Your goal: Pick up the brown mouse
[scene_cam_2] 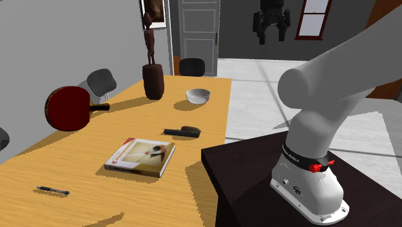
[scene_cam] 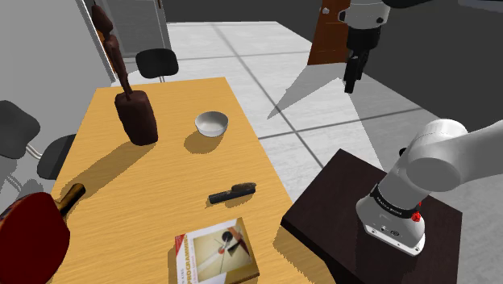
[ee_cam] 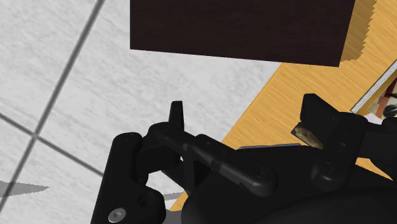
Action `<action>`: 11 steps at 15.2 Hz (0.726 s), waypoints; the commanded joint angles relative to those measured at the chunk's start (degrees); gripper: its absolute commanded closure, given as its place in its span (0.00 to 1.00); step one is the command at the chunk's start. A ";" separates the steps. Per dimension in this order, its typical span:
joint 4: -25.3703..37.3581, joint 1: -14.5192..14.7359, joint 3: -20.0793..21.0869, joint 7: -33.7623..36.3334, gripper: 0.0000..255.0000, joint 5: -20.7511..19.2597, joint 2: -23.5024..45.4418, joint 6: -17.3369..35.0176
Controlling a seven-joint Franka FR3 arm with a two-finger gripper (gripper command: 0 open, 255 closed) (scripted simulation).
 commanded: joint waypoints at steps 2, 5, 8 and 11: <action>-1.13 0.46 0.13 -0.15 0.00 0.38 0.71 2.01; -4.11 1.87 0.59 -0.66 0.00 1.48 3.31 8.12; -6.48 3.32 1.12 -1.24 0.00 2.57 6.60 14.33; -8.22 4.76 1.78 -1.90 0.00 3.65 10.55 20.59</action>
